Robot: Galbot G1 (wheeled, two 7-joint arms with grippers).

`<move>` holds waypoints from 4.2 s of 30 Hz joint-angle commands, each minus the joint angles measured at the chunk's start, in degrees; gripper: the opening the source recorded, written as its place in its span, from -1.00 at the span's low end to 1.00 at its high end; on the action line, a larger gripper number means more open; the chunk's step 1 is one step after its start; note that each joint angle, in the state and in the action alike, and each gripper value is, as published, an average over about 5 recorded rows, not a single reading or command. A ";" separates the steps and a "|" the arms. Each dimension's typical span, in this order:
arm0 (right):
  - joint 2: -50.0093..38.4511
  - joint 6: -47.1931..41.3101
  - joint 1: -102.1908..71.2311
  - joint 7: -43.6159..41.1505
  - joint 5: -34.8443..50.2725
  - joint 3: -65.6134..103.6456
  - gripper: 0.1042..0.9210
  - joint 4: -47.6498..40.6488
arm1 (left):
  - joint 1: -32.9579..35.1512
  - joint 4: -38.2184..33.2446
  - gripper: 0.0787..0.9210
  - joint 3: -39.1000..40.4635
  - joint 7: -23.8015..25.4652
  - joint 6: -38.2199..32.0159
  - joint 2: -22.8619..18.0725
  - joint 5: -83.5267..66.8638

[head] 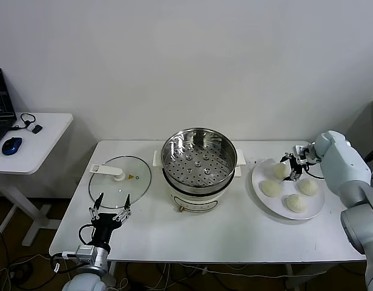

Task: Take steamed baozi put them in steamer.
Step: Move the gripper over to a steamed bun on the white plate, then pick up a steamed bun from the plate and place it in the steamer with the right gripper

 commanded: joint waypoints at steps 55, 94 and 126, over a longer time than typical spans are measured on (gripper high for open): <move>-19.32 -0.92 23.66 -7.69 37.19 -48.35 0.39 56.86 | 0.93 -1.24 0.77 -0.55 -0.63 -0.17 -1.13 0.90; 15.81 17.36 19.89 -4.11 8.91 -49.81 0.41 31.53 | 2.50 -3.11 0.77 -2.00 -1.09 -0.57 -1.46 0.23; 16.50 18.71 16.60 -3.79 5.42 -46.07 0.72 29.85 | 1.78 -2.88 0.77 -2.66 -1.11 -0.12 -1.29 -0.28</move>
